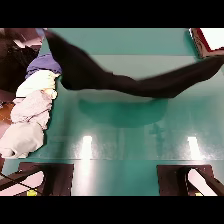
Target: Fold the shirts.
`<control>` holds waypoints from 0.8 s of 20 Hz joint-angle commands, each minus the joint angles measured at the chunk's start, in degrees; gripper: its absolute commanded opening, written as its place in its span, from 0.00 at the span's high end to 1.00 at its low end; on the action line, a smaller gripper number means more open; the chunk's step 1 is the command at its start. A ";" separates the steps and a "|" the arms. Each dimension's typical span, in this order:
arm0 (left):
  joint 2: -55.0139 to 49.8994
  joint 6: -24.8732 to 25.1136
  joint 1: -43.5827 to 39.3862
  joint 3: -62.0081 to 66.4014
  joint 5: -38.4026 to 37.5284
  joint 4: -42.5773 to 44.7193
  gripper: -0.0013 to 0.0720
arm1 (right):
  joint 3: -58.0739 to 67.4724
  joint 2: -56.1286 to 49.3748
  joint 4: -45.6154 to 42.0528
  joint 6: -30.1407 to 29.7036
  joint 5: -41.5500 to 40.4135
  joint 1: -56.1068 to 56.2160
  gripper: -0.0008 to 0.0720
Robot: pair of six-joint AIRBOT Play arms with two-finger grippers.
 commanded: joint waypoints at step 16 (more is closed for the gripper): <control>24.81 -1.86 0.00 13.16 23.12 1.46 0.95 | 31.23 7.65 -24.48 8.46 4.09 -0.02 0.97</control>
